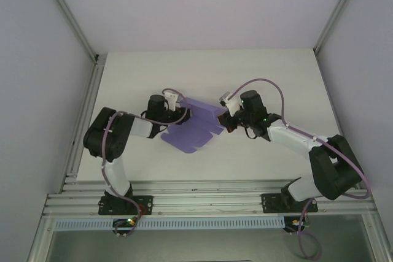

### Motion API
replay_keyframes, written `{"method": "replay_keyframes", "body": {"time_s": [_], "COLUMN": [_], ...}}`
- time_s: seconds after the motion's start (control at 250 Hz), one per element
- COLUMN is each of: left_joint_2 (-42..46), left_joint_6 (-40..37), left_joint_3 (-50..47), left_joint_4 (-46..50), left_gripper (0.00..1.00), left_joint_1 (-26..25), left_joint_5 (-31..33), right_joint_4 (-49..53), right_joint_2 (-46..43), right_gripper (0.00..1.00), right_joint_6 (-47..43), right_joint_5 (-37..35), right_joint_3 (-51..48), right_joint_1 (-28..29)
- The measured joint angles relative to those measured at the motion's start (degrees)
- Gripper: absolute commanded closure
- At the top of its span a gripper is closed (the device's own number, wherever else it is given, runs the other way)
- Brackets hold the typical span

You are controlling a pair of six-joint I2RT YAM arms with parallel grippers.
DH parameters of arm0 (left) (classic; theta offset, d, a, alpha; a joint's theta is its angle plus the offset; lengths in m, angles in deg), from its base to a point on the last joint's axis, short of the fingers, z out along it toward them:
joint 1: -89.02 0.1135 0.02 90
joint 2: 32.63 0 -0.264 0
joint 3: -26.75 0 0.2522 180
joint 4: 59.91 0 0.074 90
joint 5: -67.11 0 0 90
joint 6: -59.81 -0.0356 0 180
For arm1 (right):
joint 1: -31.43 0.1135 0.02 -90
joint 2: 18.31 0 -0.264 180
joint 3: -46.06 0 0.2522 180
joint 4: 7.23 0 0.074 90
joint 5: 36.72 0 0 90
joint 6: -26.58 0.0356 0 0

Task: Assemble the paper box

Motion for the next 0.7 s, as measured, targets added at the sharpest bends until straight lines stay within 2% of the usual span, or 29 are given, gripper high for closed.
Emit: {"method": "replay_keyframes", "body": {"time_s": [0.048, 0.1, 0.184, 0.359, 0.431, 0.571, 0.699], "left_joint_2": [-0.42, -1.03, -1.62, -1.25, -0.20, 1.64, 2.54], "left_joint_6": [0.17, 0.35, -1.60, -3.74, -4.96, -5.68, -3.91], "left_joint_3": [0.28, 0.94, 1.70, 2.16, 2.99, 7.65, 11.23], "left_joint_4": [-0.61, -1.09, -1.07, 0.61, 3.89, 14.97, 22.91], "left_gripper": [0.87, 0.89, 1.00, 1.00, 1.00, 1.00, 1.00], "left_joint_1": [0.50, 0.76, 0.70, 0.04, -1.16, -5.81, -8.44], "left_joint_5": [-0.79, -1.79, -2.12, -0.15, 3.69, 17.03, 24.13], "right_joint_4": [0.00, -0.15, -0.24, 0.39, 0.42, 0.72, 1.73], "right_joint_2": [0.13, 0.39, 0.48, 0.48, 0.48, 0.37, -0.96], "right_gripper": [1.00, 1.00, 1.00, 1.00, 1.00, 1.00, 1.00], "right_joint_6": [-0.09, -0.11, -0.13, -0.13, -0.11, -0.07, 0.09], "right_joint_5": [0.35, 0.55, 0.50, 0.09, -0.37, -3.02, -4.81], "right_joint_3": [0.00, 0.09, 0.57, 0.74, 0.79, 0.79, 0.76], "right_joint_1": [-0.04, -0.04, -0.22, -0.55, -0.55, -0.68, -0.59]}}
